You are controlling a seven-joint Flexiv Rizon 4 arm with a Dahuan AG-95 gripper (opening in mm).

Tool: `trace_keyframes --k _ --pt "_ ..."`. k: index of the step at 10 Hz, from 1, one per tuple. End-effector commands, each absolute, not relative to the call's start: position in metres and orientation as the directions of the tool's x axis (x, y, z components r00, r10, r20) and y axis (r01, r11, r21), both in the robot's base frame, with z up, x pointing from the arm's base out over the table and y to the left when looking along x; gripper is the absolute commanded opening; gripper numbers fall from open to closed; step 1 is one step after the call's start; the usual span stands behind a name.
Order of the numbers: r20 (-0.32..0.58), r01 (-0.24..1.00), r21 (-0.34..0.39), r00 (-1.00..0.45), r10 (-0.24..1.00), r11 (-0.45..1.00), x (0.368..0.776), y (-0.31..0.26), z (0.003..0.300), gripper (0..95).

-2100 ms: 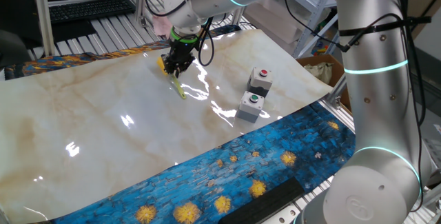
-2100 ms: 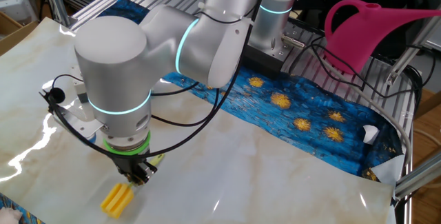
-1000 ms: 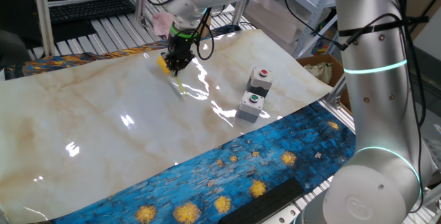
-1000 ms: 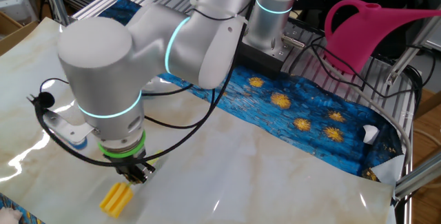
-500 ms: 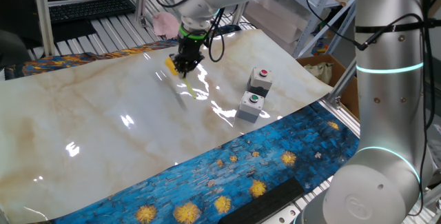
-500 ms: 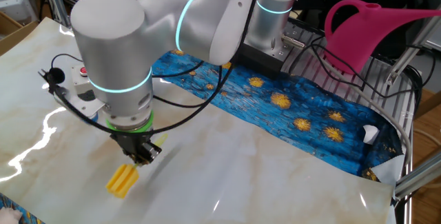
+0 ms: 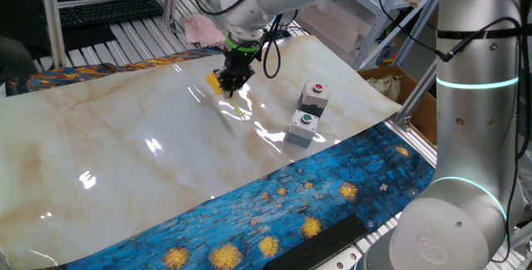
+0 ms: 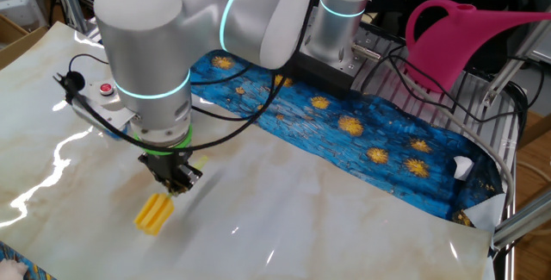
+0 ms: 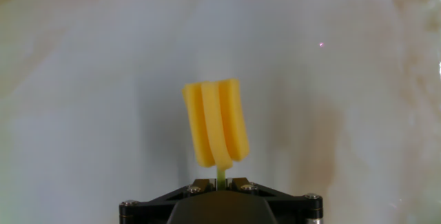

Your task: Scrub the table with a brush

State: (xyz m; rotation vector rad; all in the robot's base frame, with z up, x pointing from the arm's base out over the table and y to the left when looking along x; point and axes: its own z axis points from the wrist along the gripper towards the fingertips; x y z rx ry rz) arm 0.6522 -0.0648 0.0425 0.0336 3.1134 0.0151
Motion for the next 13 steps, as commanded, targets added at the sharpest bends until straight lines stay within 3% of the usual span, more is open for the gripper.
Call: trace_keyframes --k 1,13 --pt "-0.025 0.015 0.014 -1.0 0.016 1.0 0.654 -0.064 0.041 0.0" --pt "-0.036 0.01 0.026 -0.999 0.01 1.0 0.653 -0.062 0.014 0.0"
